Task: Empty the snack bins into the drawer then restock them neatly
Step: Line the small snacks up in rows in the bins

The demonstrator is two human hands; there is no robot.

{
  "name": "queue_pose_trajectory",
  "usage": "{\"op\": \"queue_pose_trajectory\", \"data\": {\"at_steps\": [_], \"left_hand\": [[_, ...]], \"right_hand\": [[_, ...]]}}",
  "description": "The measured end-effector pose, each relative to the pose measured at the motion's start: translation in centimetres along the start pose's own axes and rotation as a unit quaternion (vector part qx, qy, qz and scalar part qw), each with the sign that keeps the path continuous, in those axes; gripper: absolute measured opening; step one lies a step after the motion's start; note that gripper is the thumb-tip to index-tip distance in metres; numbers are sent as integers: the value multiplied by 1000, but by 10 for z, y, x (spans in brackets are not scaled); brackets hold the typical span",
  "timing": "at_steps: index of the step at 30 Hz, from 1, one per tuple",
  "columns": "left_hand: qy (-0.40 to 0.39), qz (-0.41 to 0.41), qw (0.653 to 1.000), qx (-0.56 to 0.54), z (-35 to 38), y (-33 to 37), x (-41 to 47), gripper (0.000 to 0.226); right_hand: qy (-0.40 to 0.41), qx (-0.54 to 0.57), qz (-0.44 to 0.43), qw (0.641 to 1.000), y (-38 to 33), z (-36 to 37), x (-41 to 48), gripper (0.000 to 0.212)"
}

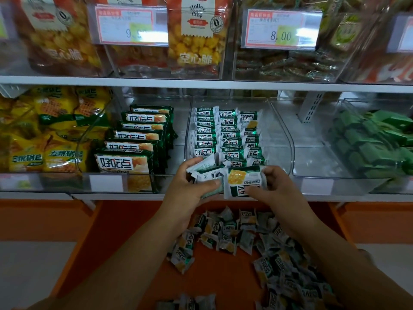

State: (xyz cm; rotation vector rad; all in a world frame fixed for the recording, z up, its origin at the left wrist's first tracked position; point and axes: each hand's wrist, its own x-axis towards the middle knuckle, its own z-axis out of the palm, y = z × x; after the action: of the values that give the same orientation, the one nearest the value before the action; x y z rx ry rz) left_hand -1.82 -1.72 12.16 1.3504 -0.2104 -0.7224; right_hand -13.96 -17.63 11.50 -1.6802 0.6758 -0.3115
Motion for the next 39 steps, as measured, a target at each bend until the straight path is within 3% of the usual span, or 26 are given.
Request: {"op": "queue_pose_trajectory", "data": {"at_steps": [2, 5, 8, 10, 13, 16, 20, 24, 28, 35, 39], "left_hand": [[0, 3, 1000, 0, -2, 1, 1, 61], [-2, 19, 1000, 23, -4, 3, 3, 59], [-4, 26, 999, 26, -5, 14, 5, 59], [-5, 39, 999, 31, -7, 24, 8, 60], [8, 60, 998, 33, -13, 33, 15, 62], [19, 64, 997, 24, -20, 36, 22, 59], [7, 64, 998, 24, -25, 37, 28, 59], [15, 67, 996, 49, -27, 35, 31, 76], [27, 69, 996, 58, -30, 34, 35, 67], [31, 62, 995, 73, -31, 33, 34, 67], [32, 62, 995, 77, -30, 33, 34, 65]], "right_hand": [[5, 14, 1, 1000, -2, 0, 1, 45], [-5, 66, -3, 998, -14, -3, 4, 23], [-5, 87, -31, 996, -38, -15, 16, 20], [28, -71, -84, 994, -53, -27, 37, 20], [51, -339, -159, 926, -71, -39, 82, 43], [20, -416, -174, 892, -81, -46, 135, 50], [20, -568, -218, 793, -81, -54, 201, 29], [-26, -624, -174, 761, -72, -50, 241, 34], [-66, -645, -134, 749, -65, -42, 261, 43], [-42, -645, -151, 748, -69, -40, 271, 34], [-24, -691, -167, 703, -63, -39, 273, 43]]}}
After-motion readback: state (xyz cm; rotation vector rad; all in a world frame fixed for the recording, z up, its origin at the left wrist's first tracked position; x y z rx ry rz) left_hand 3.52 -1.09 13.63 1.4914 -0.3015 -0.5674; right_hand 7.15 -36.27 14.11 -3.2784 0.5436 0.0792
